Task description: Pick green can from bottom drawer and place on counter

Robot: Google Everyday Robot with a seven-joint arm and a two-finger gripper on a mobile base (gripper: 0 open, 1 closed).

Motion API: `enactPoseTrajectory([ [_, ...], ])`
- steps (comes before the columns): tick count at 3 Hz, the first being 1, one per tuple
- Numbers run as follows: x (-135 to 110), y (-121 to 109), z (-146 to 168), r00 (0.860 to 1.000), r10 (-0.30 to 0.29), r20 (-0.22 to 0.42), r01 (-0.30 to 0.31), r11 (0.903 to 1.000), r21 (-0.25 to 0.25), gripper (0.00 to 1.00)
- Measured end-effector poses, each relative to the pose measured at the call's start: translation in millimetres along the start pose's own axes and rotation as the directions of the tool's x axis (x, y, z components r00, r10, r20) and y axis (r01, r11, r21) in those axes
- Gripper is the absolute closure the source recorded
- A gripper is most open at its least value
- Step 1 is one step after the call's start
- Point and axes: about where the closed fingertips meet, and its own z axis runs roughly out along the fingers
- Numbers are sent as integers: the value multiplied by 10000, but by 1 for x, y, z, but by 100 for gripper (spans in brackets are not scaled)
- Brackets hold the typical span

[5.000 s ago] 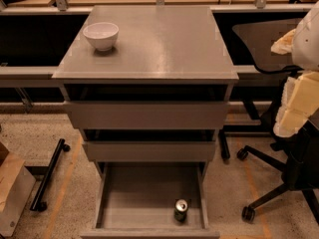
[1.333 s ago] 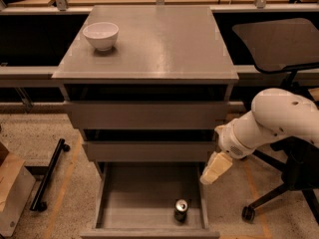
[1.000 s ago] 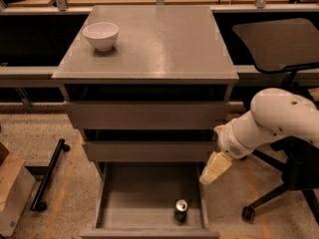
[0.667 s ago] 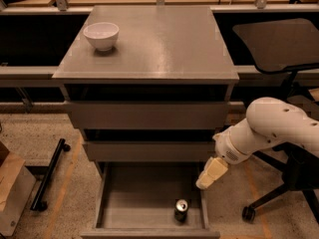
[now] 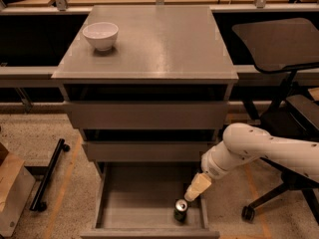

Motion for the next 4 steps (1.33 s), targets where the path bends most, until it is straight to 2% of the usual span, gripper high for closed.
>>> enactPoseTrajectory([
  [1,2,0,0,9999,67,104,-68,10000,19,0],
  [2,8,-8,25,9977,534,426,-522,9982,-298,0],
  [3,18,-19,71,9930,1054,531,-1026,9933,-539,0],
  [4,34,-25,132,9872,1573,242,-1546,9838,-907,0],
])
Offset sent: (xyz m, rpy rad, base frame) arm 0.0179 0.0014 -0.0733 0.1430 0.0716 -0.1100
